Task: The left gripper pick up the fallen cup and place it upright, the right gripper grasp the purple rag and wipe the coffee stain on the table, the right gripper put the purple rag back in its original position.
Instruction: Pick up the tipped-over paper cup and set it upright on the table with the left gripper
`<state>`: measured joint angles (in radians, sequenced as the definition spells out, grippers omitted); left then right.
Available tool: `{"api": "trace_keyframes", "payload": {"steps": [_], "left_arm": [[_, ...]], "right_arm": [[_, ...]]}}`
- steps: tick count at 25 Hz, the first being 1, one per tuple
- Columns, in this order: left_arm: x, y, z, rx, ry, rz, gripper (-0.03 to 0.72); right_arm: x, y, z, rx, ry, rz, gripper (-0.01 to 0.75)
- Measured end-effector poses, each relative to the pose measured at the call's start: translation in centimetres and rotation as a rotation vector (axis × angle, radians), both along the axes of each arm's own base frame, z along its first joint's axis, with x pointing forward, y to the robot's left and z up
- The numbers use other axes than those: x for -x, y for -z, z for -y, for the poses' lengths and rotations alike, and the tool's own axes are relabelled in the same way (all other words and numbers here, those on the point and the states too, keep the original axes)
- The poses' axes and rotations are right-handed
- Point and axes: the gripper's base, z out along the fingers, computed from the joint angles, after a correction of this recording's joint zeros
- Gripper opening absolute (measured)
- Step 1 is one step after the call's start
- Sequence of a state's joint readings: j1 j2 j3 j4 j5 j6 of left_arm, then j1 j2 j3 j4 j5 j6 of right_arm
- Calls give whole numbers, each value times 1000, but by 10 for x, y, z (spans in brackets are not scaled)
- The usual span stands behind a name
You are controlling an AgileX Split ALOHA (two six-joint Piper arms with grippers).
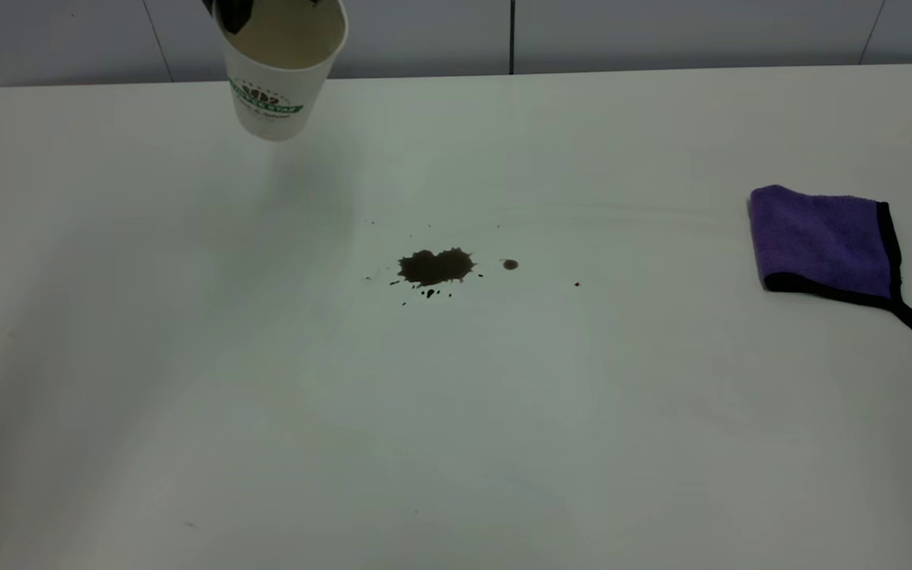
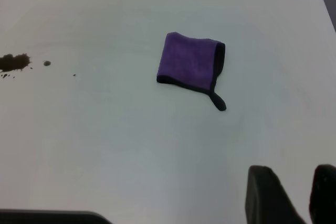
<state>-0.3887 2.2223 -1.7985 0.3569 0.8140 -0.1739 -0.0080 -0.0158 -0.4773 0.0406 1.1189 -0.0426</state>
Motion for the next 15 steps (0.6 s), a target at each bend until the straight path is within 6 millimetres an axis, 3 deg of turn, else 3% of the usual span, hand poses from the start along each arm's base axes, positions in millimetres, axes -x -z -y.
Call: {"api": "trace_keyframes", "payload": {"steps": [5,8,15], "left_arm": [[-13,20,-45,206,-41,-138,9],[-20,42,-65,301,-54,-184,9],[-26,93,-69,375,-49,-241,31]], "right_arm": [[0,0,0,0,0,0,240],[0,0,0,0,0,0,240],[0,0,0,0,0,0,240]]}}
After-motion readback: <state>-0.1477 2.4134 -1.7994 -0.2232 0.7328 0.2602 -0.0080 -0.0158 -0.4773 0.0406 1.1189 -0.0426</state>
